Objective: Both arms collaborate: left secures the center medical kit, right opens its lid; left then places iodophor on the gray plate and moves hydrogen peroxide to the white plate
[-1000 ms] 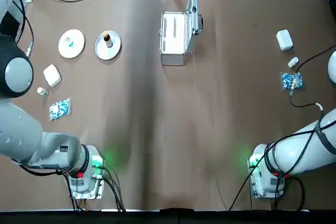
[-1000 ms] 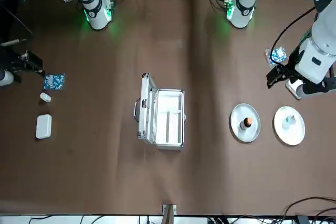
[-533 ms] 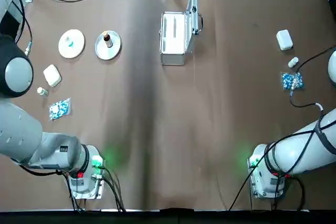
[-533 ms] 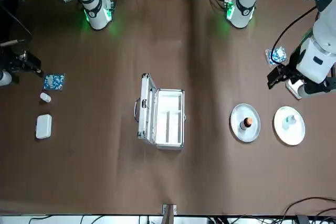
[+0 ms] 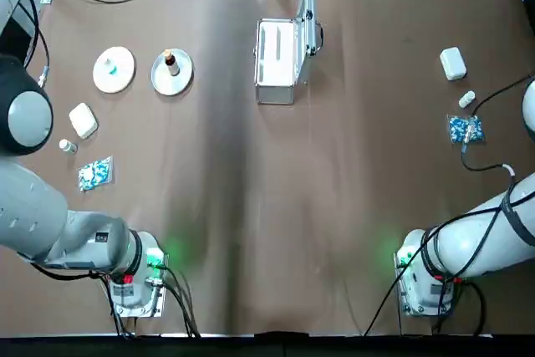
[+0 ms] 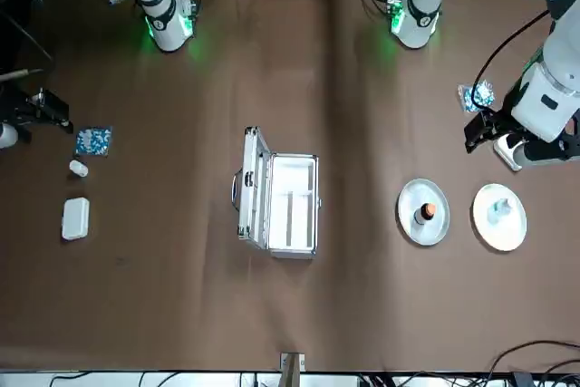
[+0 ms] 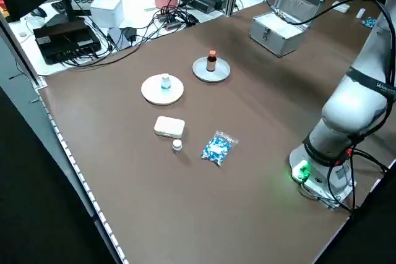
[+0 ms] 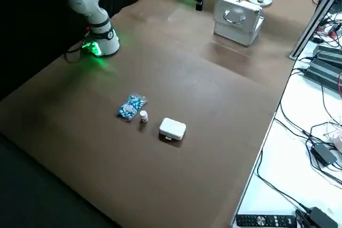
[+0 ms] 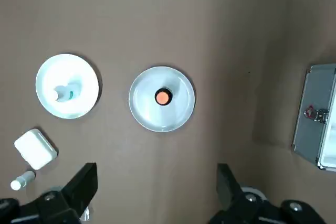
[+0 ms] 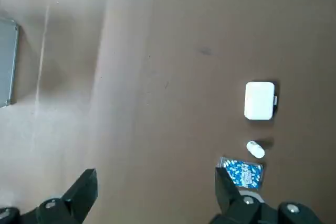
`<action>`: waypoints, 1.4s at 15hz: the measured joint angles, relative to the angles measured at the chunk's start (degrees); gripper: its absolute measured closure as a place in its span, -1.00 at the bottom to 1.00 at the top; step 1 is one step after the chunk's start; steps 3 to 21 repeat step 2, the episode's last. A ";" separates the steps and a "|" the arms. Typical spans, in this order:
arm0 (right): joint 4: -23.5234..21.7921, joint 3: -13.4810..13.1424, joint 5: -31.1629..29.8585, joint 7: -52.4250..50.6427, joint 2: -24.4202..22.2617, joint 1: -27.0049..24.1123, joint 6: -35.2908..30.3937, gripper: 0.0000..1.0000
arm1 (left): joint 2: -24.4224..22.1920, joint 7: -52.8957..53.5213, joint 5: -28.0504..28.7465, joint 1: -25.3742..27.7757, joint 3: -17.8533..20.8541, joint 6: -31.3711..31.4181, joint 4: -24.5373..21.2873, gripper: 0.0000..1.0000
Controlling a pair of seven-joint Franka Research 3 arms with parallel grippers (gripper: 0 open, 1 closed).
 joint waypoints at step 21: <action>0.00 -0.05 -0.62 0.00 0.00 -0.02 0.76 -0.97 | 0.00 0.00 0.01 0.01 0.00 0.00 0.01 -1.00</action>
